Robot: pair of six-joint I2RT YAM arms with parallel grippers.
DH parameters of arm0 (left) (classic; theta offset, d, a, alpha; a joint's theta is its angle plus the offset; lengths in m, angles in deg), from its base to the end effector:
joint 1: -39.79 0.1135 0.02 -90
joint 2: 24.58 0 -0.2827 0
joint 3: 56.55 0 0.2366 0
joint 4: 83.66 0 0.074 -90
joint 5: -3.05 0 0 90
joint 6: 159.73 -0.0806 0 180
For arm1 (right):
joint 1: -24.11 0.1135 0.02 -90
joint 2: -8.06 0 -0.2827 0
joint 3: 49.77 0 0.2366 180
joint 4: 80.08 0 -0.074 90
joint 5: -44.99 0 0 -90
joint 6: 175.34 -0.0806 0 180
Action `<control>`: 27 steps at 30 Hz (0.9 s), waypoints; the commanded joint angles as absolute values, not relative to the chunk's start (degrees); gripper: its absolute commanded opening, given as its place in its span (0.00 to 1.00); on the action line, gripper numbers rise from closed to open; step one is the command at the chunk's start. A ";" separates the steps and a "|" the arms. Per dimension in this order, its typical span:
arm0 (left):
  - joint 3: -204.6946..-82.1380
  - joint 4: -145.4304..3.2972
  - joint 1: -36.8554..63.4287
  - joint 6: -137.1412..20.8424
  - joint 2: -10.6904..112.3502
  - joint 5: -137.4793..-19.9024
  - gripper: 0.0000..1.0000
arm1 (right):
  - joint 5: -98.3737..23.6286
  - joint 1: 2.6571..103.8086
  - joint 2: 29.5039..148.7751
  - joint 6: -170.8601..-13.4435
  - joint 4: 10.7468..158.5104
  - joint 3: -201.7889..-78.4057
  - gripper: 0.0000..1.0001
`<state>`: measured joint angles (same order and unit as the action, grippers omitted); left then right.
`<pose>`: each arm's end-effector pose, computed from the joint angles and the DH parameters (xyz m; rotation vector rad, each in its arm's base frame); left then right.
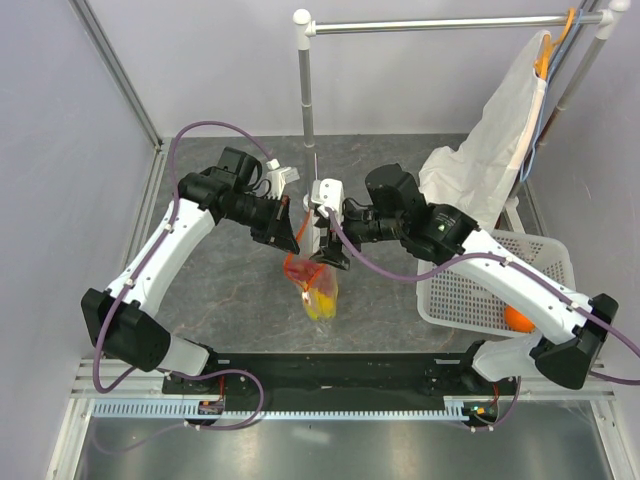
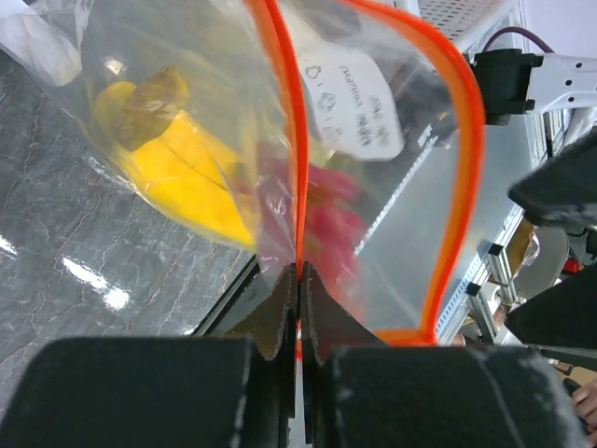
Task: Place the food in the zip-top bag and seal the zipper
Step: Place the fake fruit in the zipper food storage bag, then pick up the fake fruit from the bin.
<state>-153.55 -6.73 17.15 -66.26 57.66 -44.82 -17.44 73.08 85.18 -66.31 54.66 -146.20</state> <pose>0.2312 -0.1550 0.3356 0.6821 2.5391 -1.1285 0.1761 0.2591 0.4037 -1.4004 1.5163 0.8132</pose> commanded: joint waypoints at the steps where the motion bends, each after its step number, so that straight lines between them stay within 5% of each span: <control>1: -155.80 -6.65 16.93 -67.36 56.81 -43.80 0.02 | -21.01 73.15 83.48 -66.35 52.88 -150.06 0.85; 9: -155.54 -6.82 16.85 -68.15 56.72 -44.41 0.02 | -34.36 71.75 74.78 -59.87 30.84 -147.36 0.90; 16: -155.45 -7.70 16.85 -68.15 58.04 -43.89 0.02 | -46.49 64.64 68.62 -51.95 18.35 -128.93 0.88; 27: -153.60 -8.58 16.85 -68.41 57.43 -43.53 0.02 | -46.50 27.29 76.44 -37.37 19.04 -120.81 0.83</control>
<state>-153.79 -6.99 17.13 -66.29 58.29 -44.69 -45.53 33.34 77.92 -46.29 19.64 -121.94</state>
